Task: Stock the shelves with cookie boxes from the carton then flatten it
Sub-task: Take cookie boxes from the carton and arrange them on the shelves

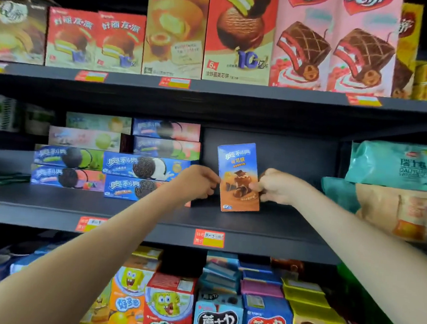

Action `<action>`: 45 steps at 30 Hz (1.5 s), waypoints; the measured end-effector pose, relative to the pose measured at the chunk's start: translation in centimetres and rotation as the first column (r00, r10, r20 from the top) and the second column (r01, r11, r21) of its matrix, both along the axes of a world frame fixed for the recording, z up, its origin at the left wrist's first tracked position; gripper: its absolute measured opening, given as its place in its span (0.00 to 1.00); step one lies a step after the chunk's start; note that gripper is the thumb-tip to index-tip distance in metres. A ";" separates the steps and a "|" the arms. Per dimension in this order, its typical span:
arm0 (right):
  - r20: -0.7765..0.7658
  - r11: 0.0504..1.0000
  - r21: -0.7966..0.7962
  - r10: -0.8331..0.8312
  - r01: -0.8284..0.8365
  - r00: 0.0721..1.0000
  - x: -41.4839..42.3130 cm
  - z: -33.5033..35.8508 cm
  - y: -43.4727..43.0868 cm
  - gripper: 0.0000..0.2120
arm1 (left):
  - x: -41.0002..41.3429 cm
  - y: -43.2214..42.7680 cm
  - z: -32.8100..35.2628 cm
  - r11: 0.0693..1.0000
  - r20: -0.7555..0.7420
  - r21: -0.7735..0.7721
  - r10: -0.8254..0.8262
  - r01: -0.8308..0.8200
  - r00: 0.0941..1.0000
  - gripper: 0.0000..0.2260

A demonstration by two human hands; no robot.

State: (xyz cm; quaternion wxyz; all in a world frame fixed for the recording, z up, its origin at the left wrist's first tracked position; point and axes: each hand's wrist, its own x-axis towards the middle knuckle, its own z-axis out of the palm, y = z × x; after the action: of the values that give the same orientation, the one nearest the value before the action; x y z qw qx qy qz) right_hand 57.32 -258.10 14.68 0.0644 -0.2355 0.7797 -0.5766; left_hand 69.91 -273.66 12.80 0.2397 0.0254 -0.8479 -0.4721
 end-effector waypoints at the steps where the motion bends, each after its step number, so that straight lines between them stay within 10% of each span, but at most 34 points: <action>1: -0.003 0.999 0.041 0.001 -0.001 1.000 -1.2 0.1 -0.4 0.17 | -1.3 -0.1 0.2 0.999 0.036 -0.053 0.000 0.002 0.999 0.14; 10: -0.054 0.983 0.182 0.034 -0.024 0.998 -10.9 -0.2 -5.0 0.11 | -10.8 -0.3 2.5 0.684 0.182 -0.729 0.227 -0.024 0.957 0.16; 19: -0.108 0.967 0.252 0.066 -0.037 0.992 -13.5 -0.4 -9.1 0.08 | -15.9 -1.7 3.2 0.440 0.233 -0.898 0.472 0.002 0.850 0.15; 33: -0.266 0.929 0.305 -0.129 0.211 0.955 -11.7 0.7 -9.1 0.18 | -14.7 -2.2 2.7 0.562 0.200 -0.827 0.358 -0.039 0.912 0.13; 45: -0.704 0.851 0.371 -0.003 0.372 0.710 2.9 1.0 -6.0 0.07 | -4.8 -0.3 1.6 0.817 -0.306 -0.461 0.221 -0.347 0.926 0.11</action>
State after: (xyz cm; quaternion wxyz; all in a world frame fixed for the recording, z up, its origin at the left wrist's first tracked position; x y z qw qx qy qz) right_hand 60.20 -264.06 15.66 -0.2295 -0.3224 0.8872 -0.2371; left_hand 65.13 -273.96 14.41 0.4061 0.0318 -0.8932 -0.1905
